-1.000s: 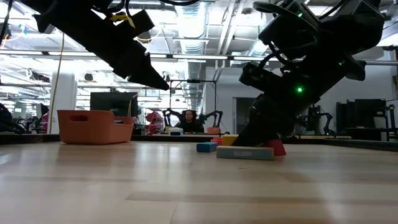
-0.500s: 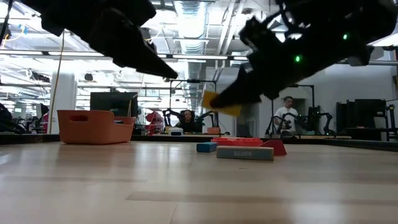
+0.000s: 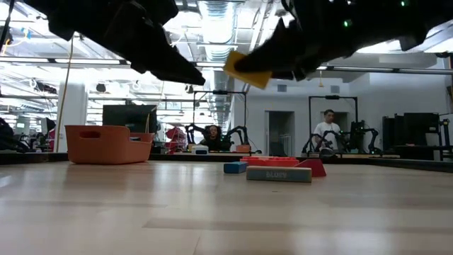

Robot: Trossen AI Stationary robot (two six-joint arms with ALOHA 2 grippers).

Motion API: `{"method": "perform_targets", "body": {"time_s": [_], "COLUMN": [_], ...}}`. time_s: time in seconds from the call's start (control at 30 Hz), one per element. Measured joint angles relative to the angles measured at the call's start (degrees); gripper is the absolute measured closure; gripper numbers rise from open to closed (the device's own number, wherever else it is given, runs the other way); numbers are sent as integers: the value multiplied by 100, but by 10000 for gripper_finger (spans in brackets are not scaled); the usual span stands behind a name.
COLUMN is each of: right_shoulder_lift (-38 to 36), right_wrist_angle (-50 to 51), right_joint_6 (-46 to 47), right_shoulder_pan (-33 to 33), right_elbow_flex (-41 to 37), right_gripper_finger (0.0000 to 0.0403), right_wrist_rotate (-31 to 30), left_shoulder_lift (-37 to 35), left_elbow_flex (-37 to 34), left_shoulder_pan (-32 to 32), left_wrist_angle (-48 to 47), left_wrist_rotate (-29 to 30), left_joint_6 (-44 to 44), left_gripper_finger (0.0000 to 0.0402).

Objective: Sort blocks by size
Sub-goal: Put the large yellow wooden block into the orange bin

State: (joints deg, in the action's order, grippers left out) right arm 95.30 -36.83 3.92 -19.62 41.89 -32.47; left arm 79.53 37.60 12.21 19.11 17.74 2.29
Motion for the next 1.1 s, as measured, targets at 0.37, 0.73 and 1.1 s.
{"method": "perform_targets", "body": {"time_s": [0.37,0.73,1.1], "right_shoulder_lift": [451,434,434], "right_wrist_angle": [-674,-582,-844], "right_joint_6": [-642,-1061,-1040], "right_shoulder_pan": [5,481,494], "right_elbow_flex": [452,1072,1078], "right_gripper_finger": [241,240,240], "right_wrist_rotate": [298,1322,1361], "left_shoulder_lift": [9,17,39], "left_elbow_flex": [0,0,0], "left_shoulder_pan": [211,320,313], "left_wrist_angle": [146,666,1318], "left_wrist_rotate": [-16,-13,-5], "left_joint_6": [21,-343,-145], "left_gripper_finger": [178,165,157]}}
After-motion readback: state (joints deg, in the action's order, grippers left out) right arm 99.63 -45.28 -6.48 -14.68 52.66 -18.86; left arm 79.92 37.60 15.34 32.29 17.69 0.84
